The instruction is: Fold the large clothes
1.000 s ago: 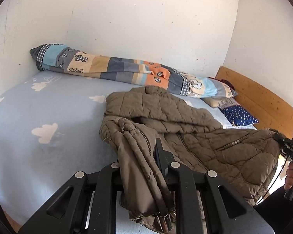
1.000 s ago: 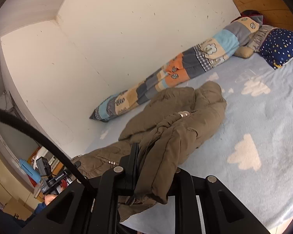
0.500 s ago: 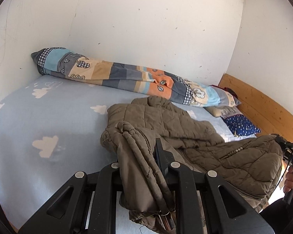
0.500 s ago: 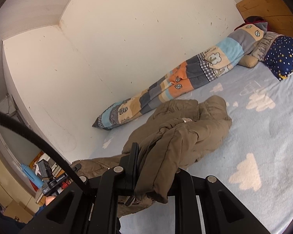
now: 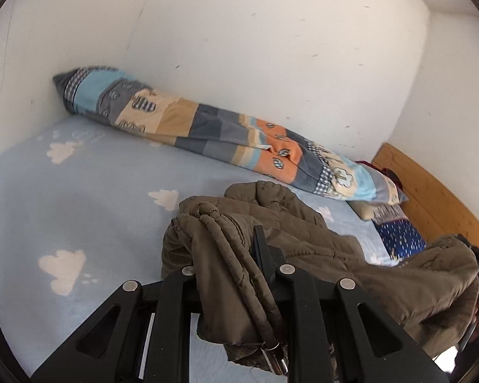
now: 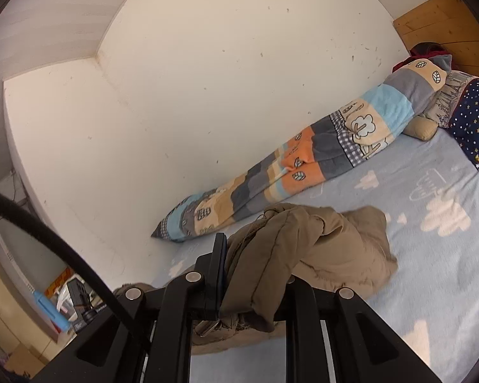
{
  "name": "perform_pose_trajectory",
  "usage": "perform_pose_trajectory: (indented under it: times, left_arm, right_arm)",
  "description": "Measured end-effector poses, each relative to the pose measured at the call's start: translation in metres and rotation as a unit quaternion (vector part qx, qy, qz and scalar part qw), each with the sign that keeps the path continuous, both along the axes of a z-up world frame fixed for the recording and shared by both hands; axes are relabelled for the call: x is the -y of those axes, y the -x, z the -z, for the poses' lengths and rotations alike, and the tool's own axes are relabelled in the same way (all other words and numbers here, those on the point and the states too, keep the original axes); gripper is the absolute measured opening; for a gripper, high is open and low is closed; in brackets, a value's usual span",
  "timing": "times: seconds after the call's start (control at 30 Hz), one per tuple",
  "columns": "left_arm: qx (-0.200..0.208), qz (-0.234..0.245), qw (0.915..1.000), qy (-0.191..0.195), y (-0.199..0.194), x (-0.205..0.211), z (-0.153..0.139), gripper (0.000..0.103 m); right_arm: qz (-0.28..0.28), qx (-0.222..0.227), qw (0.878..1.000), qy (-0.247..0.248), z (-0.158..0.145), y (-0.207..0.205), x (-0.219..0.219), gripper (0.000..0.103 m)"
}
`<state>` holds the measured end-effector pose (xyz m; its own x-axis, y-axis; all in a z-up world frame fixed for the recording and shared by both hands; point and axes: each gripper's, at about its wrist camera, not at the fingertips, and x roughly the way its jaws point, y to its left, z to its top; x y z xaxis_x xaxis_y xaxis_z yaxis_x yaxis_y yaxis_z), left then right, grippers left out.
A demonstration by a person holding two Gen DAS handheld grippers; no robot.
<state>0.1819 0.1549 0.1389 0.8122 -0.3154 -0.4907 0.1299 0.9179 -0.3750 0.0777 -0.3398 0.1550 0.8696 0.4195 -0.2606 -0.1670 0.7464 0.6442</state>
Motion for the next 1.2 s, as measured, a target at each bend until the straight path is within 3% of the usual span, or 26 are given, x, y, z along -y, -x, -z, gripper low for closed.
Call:
perform_pose_trajectory:
  times: [0.33, 0.67, 0.97, 1.2]
  left_arm:
    - [-0.030, -0.015, 0.9992, -0.020, -0.091, 0.008, 0.004, 0.018]
    - [-0.102, -0.003, 0.9933, -0.055, -0.189, 0.035, 0.036, 0.019]
    - [-0.189, -0.007, 0.9813, -0.034, -0.249, 0.047, 0.094, 0.021]
    - [-0.215, -0.014, 0.9763, -0.011, -0.269, 0.047, 0.123, 0.023]
  right_arm:
    - [0.033, -0.008, 0.999, -0.020, 0.016, -0.093, 0.014, 0.017]
    - [0.061, -0.045, 0.997, -0.022, 0.052, -0.155, 0.037, 0.017]
    - [0.082, -0.101, 0.991, -0.036, 0.098, -0.202, 0.049, 0.017]
    - [0.100, -0.147, 0.983, -0.052, 0.135, -0.222, 0.057, 0.018]
